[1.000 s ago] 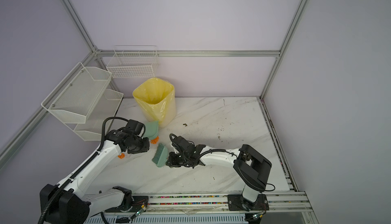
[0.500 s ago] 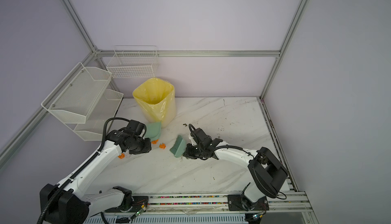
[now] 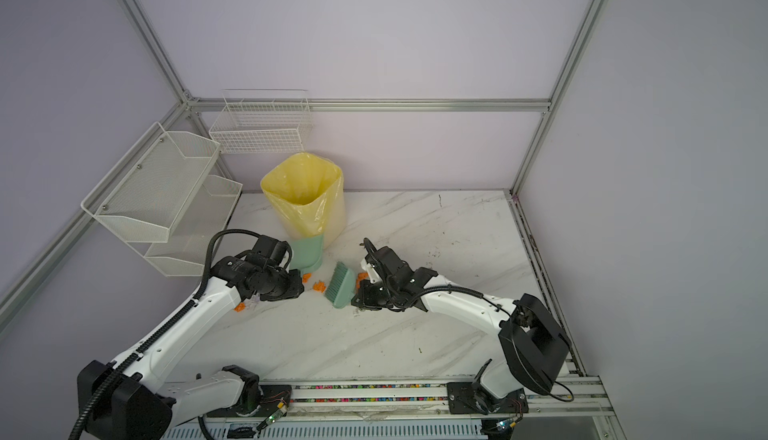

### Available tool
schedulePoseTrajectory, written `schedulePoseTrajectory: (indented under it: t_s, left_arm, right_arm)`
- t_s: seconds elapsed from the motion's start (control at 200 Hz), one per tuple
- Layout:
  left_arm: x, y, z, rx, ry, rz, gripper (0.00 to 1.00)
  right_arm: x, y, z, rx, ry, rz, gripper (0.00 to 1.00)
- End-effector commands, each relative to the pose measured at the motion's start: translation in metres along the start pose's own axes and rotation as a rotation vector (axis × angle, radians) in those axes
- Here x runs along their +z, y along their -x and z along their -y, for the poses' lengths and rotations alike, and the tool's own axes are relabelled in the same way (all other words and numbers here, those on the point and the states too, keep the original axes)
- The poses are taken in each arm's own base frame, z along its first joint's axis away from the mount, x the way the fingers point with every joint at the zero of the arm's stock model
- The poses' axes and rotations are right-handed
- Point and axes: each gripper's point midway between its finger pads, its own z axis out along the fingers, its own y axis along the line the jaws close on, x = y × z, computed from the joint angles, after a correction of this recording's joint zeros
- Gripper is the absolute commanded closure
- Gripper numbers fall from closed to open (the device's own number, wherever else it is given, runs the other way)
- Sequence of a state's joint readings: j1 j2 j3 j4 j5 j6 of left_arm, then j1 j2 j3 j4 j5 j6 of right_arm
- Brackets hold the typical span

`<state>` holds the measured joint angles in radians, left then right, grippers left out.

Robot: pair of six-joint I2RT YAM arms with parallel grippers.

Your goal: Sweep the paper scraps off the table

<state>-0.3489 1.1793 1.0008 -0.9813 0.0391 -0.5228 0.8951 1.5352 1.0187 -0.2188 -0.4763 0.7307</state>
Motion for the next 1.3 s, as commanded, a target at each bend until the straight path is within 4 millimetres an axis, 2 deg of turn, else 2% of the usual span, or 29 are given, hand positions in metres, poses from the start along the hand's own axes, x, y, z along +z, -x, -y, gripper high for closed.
schedulePoseTrajectory:
  t_s: [0.0, 0.11, 0.225, 0.33, 0.475, 0.57, 0.66, 0.88, 1.01, 1.06, 1.145, 1.21, 1.295]
  left_arm:
    - [-0.003, 0.002, -0.005, -0.009, 0.017, 0.036, 1.0]
    - [-0.007, 0.003, -0.007, -0.006, 0.031, 0.041, 1.0]
    - [-0.008, 0.001, -0.01, -0.007, 0.042, 0.046, 1.0]
    - [-0.007, 0.001, -0.011, -0.007, 0.046, 0.04, 1.0]
    - [-0.01, 0.0, -0.007, 0.011, 0.027, 0.033, 1.0]
    - [-0.011, 0.0, -0.007, 0.012, 0.025, 0.035, 1.0]
    - [-0.009, -0.003, -0.003, 0.009, 0.005, 0.019, 1.0]
    - [0.002, -0.012, 0.01, 0.033, -0.017, -0.013, 1.0]
    - [0.007, -0.016, 0.022, 0.05, -0.036, -0.019, 1.0]
    - [0.008, -0.018, 0.027, 0.06, -0.044, -0.022, 1.0]
    - [0.009, -0.023, 0.031, 0.077, -0.047, -0.034, 1.0]
    - [0.01, -0.026, 0.035, 0.085, -0.049, -0.039, 1.0]
    - [0.009, -0.032, 0.039, 0.097, -0.057, -0.045, 1.0]
  right_arm:
    - [0.017, 0.009, -0.032, -0.04, 0.078, 0.002, 1.0]
    - [0.027, 0.014, -0.041, -0.049, 0.109, -0.001, 1.0]
    - [0.039, 0.016, -0.039, -0.054, 0.109, -0.014, 1.0]
    - [0.05, 0.017, -0.023, -0.038, 0.073, -0.025, 1.0]
    - [0.051, 0.017, 0.017, 0.023, 0.008, -0.029, 1.0]
    - [0.039, 0.023, 0.038, 0.063, -0.016, 0.0, 1.0]
    - [0.022, 0.027, 0.05, 0.095, -0.032, 0.031, 1.0]
    - [-0.024, 0.019, 0.082, 0.17, -0.063, 0.07, 1.0]
    - [-0.05, 0.02, 0.063, 0.135, -0.021, 0.103, 1.0]
    - [-0.066, 0.027, 0.047, 0.104, 0.002, 0.141, 1.0]
    - [-0.084, 0.037, 0.032, 0.065, -0.004, 0.189, 1.0]
    - [-0.094, 0.045, 0.028, 0.039, -0.029, 0.211, 1.0]
    - [-0.101, 0.054, 0.038, 0.013, -0.114, 0.229, 1.0]
